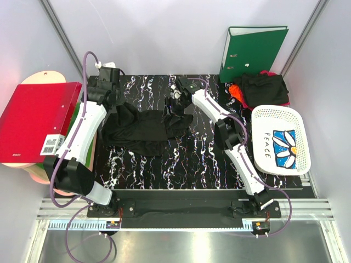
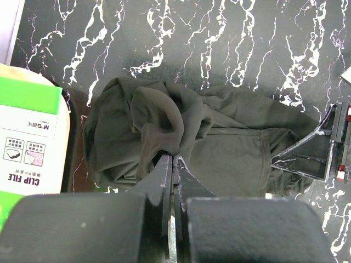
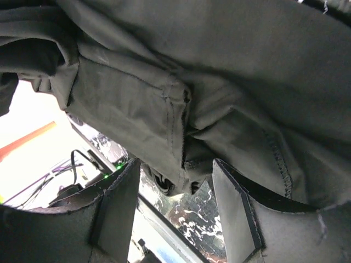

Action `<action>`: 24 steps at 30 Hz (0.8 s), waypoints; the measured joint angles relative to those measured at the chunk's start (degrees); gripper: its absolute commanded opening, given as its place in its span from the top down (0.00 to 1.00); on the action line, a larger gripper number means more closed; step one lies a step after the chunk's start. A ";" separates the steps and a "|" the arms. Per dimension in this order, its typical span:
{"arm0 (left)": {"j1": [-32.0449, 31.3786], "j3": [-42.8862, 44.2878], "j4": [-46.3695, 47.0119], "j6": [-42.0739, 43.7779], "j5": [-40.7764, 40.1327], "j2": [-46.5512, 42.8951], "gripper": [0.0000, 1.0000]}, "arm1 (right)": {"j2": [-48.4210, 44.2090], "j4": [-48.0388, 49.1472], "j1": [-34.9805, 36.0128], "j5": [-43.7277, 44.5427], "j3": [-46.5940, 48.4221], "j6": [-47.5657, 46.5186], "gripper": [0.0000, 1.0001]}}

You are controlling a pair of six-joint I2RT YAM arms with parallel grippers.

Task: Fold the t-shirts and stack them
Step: Flatten out the tshirt

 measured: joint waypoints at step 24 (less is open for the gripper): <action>0.00 -0.81 0.35 0.13 0.22 0.11 1.00 | 3.43 7.13 0.02 -0.22 3.26 4.07 0.40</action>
